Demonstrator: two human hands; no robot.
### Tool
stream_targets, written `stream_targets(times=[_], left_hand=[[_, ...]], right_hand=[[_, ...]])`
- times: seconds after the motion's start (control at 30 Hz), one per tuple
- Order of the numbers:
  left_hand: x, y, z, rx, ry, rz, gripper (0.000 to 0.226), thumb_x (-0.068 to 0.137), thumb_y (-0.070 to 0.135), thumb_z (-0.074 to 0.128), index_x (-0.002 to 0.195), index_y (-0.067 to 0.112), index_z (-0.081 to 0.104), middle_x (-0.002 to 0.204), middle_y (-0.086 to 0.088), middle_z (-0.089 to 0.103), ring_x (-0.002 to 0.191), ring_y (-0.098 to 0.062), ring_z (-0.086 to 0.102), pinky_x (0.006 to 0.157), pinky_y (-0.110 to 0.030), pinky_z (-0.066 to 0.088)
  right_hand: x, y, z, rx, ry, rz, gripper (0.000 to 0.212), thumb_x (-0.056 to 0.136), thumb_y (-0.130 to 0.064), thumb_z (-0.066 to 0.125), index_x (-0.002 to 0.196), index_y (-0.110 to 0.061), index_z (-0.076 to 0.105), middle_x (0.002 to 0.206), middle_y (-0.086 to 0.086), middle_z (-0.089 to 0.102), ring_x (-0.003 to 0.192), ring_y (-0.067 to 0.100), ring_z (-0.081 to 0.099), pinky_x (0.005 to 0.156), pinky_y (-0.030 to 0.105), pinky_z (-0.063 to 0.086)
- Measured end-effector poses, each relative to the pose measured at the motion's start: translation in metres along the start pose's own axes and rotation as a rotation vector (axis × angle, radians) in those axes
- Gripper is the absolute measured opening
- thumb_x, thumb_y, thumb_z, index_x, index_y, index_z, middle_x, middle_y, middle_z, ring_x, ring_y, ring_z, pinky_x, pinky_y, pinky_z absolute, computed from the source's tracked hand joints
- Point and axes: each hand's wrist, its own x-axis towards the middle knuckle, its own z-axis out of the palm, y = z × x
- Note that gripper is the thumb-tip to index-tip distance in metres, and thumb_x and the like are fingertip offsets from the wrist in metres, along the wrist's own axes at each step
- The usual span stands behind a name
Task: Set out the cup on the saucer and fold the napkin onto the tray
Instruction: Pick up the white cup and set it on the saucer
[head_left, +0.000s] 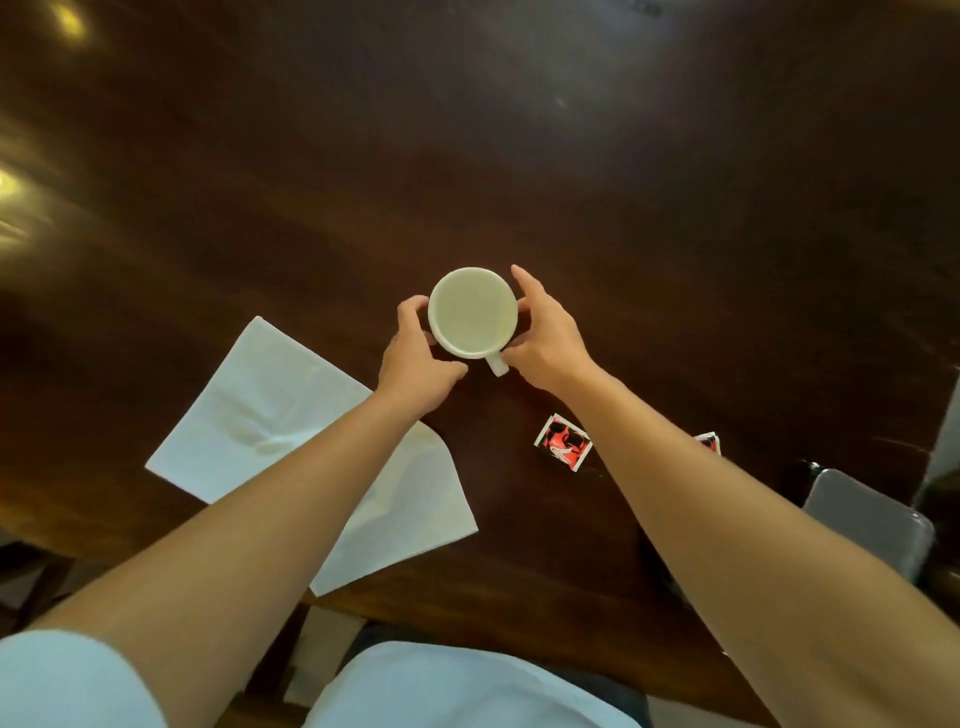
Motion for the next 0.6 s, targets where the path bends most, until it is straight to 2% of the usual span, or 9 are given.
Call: stream_targets(times=[0.03, 0.1, 0.13, 0.2, 0.3, 0.37, 0.47, 0.6], left_hand=[[0.003, 0.001, 0.001, -0.009, -0.002, 0.012, 0.094, 0.073, 0.010, 0.083, 0.137, 0.045, 0.024, 0.126, 0.001, 0.054, 0.105, -0.027, 0.066, 0.081, -0.044, 0.062], [0.007, 0.001, 0.001, -0.036, 0.001, 0.022, 0.094, 0.073, 0.010, 0.083, 0.133, 0.051, 0.024, 0.122, 0.004, 0.051, 0.101, -0.027, 0.066, 0.063, -0.035, 0.065], [0.008, 0.001, 0.001, -0.048, -0.002, 0.020, 0.095, 0.074, 0.008, 0.082, 0.132, 0.054, 0.023, 0.121, 0.006, 0.048, 0.099, -0.027, 0.065, 0.054, -0.029, 0.062], [0.011, -0.002, 0.002, -0.072, -0.032, 0.004, 0.096, 0.076, 0.004, 0.079, 0.133, 0.057, 0.022, 0.121, 0.009, 0.045, 0.102, -0.027, 0.063, 0.049, -0.023, 0.059], [0.011, -0.003, 0.003, -0.114, -0.072, -0.006, 0.099, 0.077, 0.000, 0.079, 0.139, 0.054, 0.024, 0.127, 0.007, 0.046, 0.107, -0.026, 0.059, 0.055, -0.025, 0.061], [0.006, -0.004, 0.004, -0.123, -0.075, 0.021, 0.100, 0.075, 0.004, 0.084, 0.143, 0.050, 0.027, 0.127, 0.009, 0.046, 0.109, -0.022, 0.056, 0.056, -0.024, 0.061], [-0.009, -0.005, 0.006, -0.084, -0.075, 0.094, 0.101, 0.070, 0.009, 0.089, 0.143, 0.047, 0.029, 0.123, 0.012, 0.047, 0.111, -0.018, 0.052, 0.058, -0.023, 0.059], [-0.040, -0.005, 0.008, -0.017, -0.108, 0.175, 0.095, 0.070, 0.017, 0.089, 0.141, 0.045, 0.033, 0.120, 0.012, 0.050, 0.110, -0.018, 0.054, 0.078, -0.037, 0.062]], right_hand=[[0.003, -0.001, 0.002, -0.018, -0.009, -0.034, 0.106, 0.073, -0.007, 0.083, 0.154, -0.033, 0.021, 0.137, 0.004, 0.051, 0.120, 0.021, 0.055, 0.098, 0.043, 0.051], [0.006, 0.000, 0.005, -0.026, -0.030, -0.092, 0.104, 0.073, -0.008, 0.082, 0.153, -0.033, 0.022, 0.142, 0.003, 0.047, 0.129, 0.021, 0.046, 0.104, 0.046, 0.047], [0.006, 0.001, 0.005, -0.008, -0.051, -0.107, 0.103, 0.073, -0.008, 0.081, 0.153, -0.034, 0.023, 0.143, 0.002, 0.046, 0.130, 0.021, 0.045, 0.104, 0.048, 0.047], [0.005, 0.003, 0.006, 0.034, -0.088, -0.101, 0.103, 0.072, -0.007, 0.080, 0.152, -0.035, 0.021, 0.143, 0.001, 0.044, 0.126, 0.022, 0.050, 0.101, 0.049, 0.050], [-0.002, 0.005, 0.012, 0.094, -0.070, -0.075, 0.101, 0.068, -0.011, 0.083, 0.146, -0.034, 0.024, 0.127, -0.004, 0.050, 0.111, 0.022, 0.059, 0.094, 0.046, 0.054], [-0.010, 0.008, 0.019, 0.149, -0.037, -0.053, 0.099, 0.065, -0.015, 0.086, 0.142, -0.033, 0.027, 0.116, -0.008, 0.050, 0.107, 0.020, 0.060, 0.088, 0.039, 0.055], [-0.028, 0.017, 0.031, 0.214, 0.033, -0.010, 0.100, 0.063, -0.018, 0.089, 0.139, -0.035, 0.028, 0.114, -0.012, 0.047, 0.107, 0.012, 0.053, 0.078, 0.023, 0.046], [-0.060, 0.026, 0.036, 0.274, 0.089, 0.052, 0.099, 0.063, -0.021, 0.090, 0.136, -0.040, 0.027, 0.112, -0.015, 0.047, 0.104, 0.009, 0.049, 0.077, 0.022, 0.040]])
